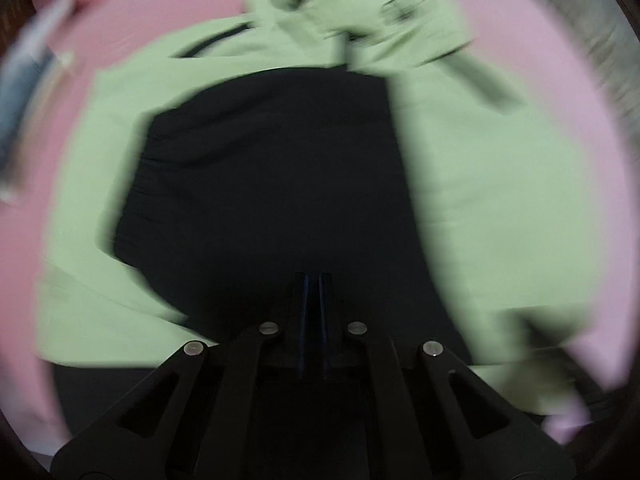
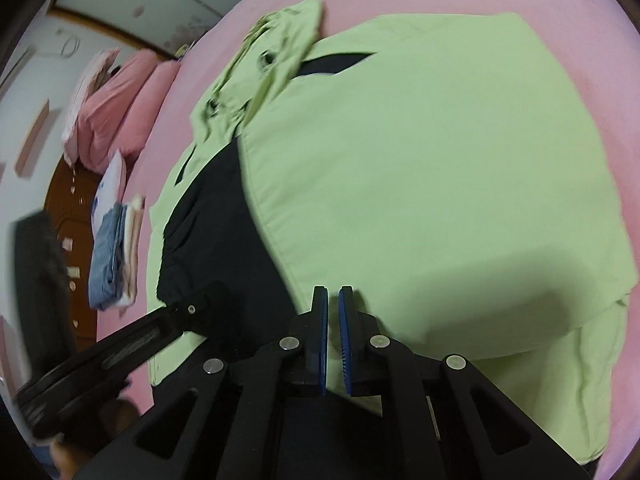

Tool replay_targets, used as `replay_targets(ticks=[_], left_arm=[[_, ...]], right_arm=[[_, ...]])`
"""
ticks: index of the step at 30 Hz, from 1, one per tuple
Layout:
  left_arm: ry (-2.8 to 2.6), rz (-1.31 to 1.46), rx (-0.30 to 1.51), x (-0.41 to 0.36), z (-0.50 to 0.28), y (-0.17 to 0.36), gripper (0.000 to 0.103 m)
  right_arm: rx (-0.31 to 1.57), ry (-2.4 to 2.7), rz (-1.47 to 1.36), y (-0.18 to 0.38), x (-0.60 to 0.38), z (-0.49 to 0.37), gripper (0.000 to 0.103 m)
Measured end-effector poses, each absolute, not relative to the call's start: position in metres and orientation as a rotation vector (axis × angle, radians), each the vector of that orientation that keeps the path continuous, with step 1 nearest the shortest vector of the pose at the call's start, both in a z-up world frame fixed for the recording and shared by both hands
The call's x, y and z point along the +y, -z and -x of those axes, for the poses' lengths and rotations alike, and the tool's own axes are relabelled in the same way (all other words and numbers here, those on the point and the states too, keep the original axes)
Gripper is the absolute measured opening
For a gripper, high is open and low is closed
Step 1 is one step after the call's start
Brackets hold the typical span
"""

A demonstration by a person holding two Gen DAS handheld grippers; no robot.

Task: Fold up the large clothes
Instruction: 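Grasp the jacket side edge with the right gripper and fold it over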

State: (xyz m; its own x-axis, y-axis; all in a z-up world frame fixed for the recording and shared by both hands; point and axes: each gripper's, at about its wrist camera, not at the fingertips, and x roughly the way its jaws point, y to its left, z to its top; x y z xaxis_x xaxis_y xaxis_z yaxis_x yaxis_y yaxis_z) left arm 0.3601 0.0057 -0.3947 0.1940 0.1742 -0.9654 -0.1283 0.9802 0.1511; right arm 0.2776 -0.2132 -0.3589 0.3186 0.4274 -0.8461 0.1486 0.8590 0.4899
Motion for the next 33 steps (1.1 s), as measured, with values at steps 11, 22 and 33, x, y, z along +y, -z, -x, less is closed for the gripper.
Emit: replay_targets(ticks=[11,22,33], left_arm=[[-0.312,0.041,1.364,0.039,-0.361,0.385,0.003],[-0.189,0.357,1.502,-0.019,-0.380,0.397,0.003],[-0.479,0.303,1.341,0.076,-0.448,0.398,0.003]], right_arm=[[1.058,0.149,-0.249,0.321,-0.312,-0.257,0.000],[1.195,-0.294,-0.560,0.356,-0.189,-0.354,0.000],[1.097,0.013,-0.344,0.363,-0.276,-0.459,0.000]])
